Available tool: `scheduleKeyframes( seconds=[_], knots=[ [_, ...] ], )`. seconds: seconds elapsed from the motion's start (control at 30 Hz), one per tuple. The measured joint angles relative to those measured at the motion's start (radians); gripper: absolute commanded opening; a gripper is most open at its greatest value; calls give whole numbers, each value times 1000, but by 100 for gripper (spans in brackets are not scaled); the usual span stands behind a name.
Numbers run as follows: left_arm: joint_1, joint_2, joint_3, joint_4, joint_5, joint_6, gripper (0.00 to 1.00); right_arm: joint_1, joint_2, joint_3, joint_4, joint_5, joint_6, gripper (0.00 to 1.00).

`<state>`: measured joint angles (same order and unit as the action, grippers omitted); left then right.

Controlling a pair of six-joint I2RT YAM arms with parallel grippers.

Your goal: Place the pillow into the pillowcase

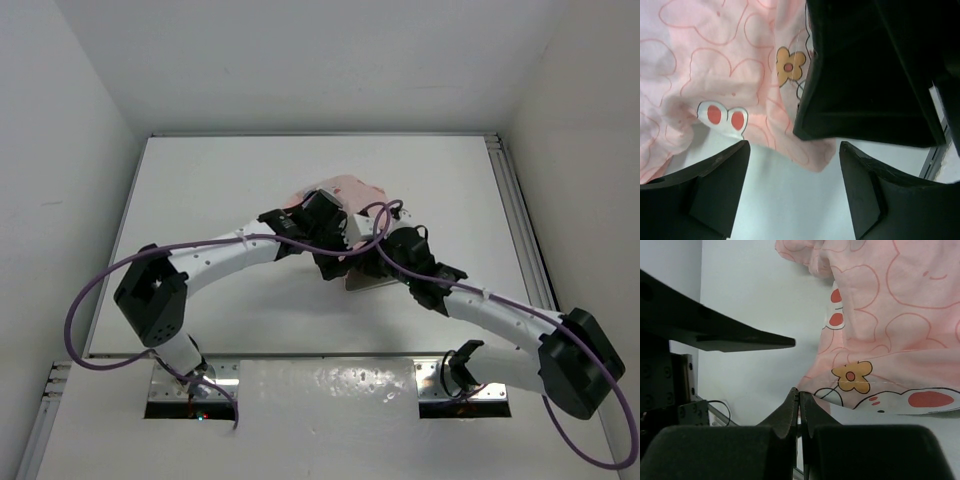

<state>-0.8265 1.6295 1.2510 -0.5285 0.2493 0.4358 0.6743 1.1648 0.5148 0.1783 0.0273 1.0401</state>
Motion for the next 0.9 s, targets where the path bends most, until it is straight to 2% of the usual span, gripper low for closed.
scheduleKeyframes(
  seconds=[0.17,0.23,0.33,0.37,0.4,0.53,0.57,0.63,0.67,0.77,0.83,0.9],
  knots=[
    [-2,38,-11,69,35,-30,66,2,-11,0,-16,25,11,0],
    [-2,51,-21,92,54,-42,56,2,-11,-1,-35,37,16,0],
    [-2,68,-26,112,76,-56,27,0,-10,-1,-61,49,21,0],
    [-2,72,-26,116,81,-60,10,-1,-10,-1,-67,51,21,0],
    [-2,75,-26,118,85,-68,1,-2,-10,-1,-72,52,22,0],
    [-3,77,-22,105,97,-75,0,-4,-12,-1,-90,55,19,25],
    [-3,77,-19,96,97,-75,0,-5,-15,-1,-100,55,13,47],
    [-4,78,-14,68,93,-76,0,-12,-38,-1,-144,67,-6,63],
    [-4,78,-12,60,98,-74,0,-19,-55,-1,-175,78,-9,76],
    [-5,78,10,52,93,-73,0,-54,-135,-6,-265,104,-25,93],
    [-7,78,23,42,84,-71,0,-75,-206,-12,-306,119,-39,99],
    [-8,85,30,20,69,-69,0,-99,-280,-13,-323,126,-52,99]
  ],
)
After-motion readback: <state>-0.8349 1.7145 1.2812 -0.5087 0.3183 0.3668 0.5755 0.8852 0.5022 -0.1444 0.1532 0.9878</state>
